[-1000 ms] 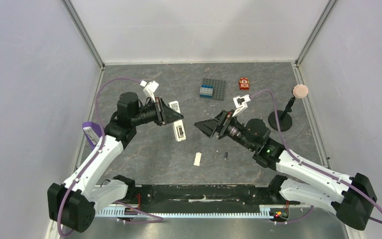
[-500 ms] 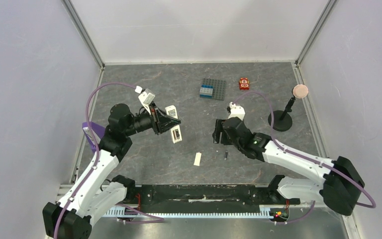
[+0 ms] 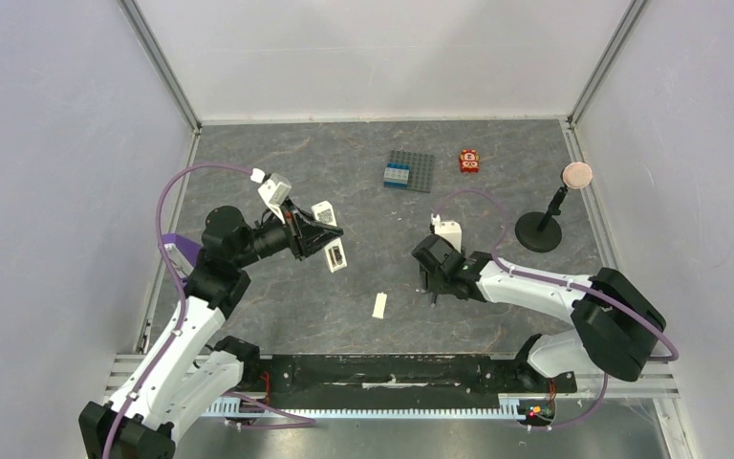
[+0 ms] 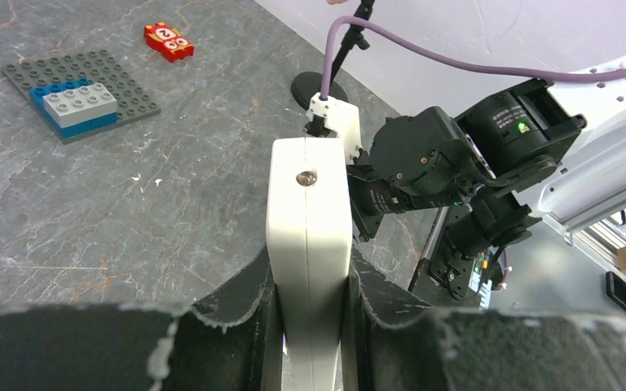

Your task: Load the batteries into the remote control

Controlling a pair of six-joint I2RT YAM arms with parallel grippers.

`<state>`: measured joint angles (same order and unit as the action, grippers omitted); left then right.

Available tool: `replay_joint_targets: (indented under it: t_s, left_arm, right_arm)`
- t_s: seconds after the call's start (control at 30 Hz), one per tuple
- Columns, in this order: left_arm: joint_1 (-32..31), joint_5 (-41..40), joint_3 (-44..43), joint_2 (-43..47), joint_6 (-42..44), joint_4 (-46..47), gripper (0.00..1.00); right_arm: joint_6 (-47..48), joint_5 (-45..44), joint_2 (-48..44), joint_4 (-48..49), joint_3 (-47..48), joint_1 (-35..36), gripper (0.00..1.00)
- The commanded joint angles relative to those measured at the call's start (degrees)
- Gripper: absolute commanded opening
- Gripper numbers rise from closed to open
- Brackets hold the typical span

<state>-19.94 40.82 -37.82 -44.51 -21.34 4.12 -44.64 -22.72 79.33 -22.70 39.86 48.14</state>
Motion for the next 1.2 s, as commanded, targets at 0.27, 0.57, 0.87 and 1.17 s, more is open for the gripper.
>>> replay_joint_targets:
  t_s: [0.27, 0.57, 0.87, 1.17]
  left_arm:
    - [0.2, -4.0, 0.5, 0.0, 1.5, 0.8, 0.02]
    - [0.1, -4.4, 1.5, 2.1, 2.4, 0.5, 0.02]
    - [0.2, -3.5, 1.3, 1.9, 3.4, 0.3, 0.02]
    - [0.1, -3.8, 1.3, 2.2, 3.7, -0.4, 0.02]
  right_arm:
    - [0.0, 0.6, -3.2, -3.1, -1.2, -0.2, 0.59]
    - [10.4, -5.1, -7.5, -7.7, 2.1, -0.9, 0.60]
    - [19.7, -3.1, -5.8, -13.5, 4.7, -0.7, 0.61]
    - [24.0, 2.9, 1.3, -14.4, 6.0, 2.2, 0.60]
